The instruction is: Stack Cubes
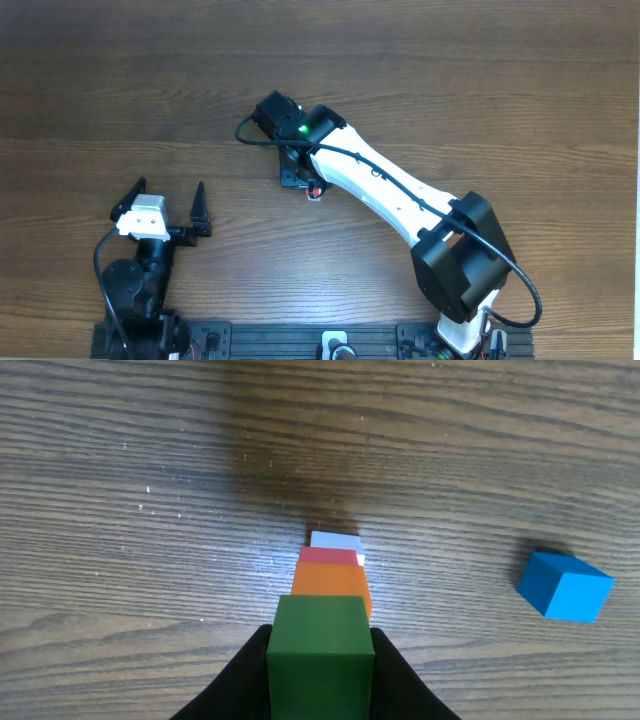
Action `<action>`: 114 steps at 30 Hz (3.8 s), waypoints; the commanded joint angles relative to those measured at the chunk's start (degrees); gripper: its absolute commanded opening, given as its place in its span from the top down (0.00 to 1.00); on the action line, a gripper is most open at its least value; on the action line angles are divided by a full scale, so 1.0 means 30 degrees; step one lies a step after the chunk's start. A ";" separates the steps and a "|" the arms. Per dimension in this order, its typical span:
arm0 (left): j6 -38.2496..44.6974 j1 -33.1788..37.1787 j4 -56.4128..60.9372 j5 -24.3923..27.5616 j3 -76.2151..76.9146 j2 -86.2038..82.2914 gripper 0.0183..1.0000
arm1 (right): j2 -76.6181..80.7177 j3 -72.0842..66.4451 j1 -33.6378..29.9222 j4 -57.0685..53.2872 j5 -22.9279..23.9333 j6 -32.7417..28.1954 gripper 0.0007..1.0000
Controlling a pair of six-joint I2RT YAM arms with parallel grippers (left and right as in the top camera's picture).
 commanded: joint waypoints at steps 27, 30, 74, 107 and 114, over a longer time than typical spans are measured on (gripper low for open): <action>-0.0204 -0.0087 0.0015 0.0240 -0.0117 -0.0036 0.00 | 0.0306 0.0284 -0.0146 -0.0189 0.0204 0.0678 0.47; -0.0204 -0.0087 0.0007 0.0248 -0.0124 -0.0036 0.00 | 0.0299 0.0284 -0.0160 -0.0197 0.0510 0.1042 0.26; -0.0204 -0.0087 0.0007 0.0248 -0.0124 -0.0036 0.00 | -0.3534 -0.9989 -0.6637 0.5814 -0.1450 -0.4779 0.05; -0.0204 -0.0087 0.0007 0.0240 -0.0117 -0.0036 0.00 | -0.2266 -1.0003 -0.5887 0.6747 -0.1027 -0.4597 0.72; -0.0204 -0.0087 0.0007 0.0248 -0.0117 -0.0036 0.00 | -0.2288 -0.9901 -0.5909 0.6739 -0.1027 -0.4532 0.75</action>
